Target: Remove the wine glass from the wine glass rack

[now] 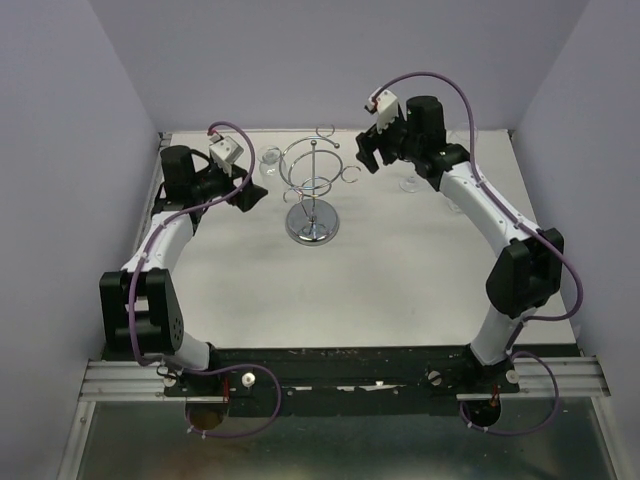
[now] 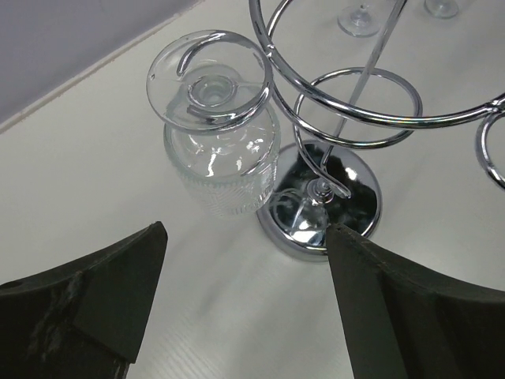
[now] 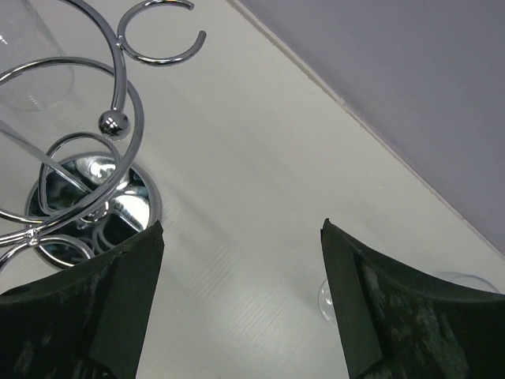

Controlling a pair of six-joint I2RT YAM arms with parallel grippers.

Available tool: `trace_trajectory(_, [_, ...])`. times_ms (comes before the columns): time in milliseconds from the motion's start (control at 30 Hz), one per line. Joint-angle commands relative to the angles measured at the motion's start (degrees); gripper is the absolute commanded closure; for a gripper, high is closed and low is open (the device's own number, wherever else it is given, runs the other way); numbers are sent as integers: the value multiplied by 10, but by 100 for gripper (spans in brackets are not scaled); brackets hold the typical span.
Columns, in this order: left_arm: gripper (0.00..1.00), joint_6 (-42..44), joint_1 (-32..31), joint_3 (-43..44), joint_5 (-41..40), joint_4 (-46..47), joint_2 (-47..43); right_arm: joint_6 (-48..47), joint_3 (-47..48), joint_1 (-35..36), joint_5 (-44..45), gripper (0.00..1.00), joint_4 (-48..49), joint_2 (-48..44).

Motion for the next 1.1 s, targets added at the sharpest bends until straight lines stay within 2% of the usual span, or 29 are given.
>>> trace_trajectory(0, [1, 38, 1, 19, 65, 97, 58, -18, -40, 0, 12, 12, 1, -47])
trace_trajectory(267, [1, 85, 2, 44, 106, 117, 134, -36, -77, 0, 17, 11, -23, -86])
trace_trajectory(500, [1, 44, 0, 46, 162, 228, 204, -75, -81, 0, 41, 10, -68, -90])
trace_trajectory(700, [1, -57, -8, 36, 166, 360, 232, -89, -81, 0, 51, 10, -95, -88])
trace_trajectory(1067, [1, -74, -31, 61, 158, 387, 264, -100, -71, 0, 59, 10, -124, -78])
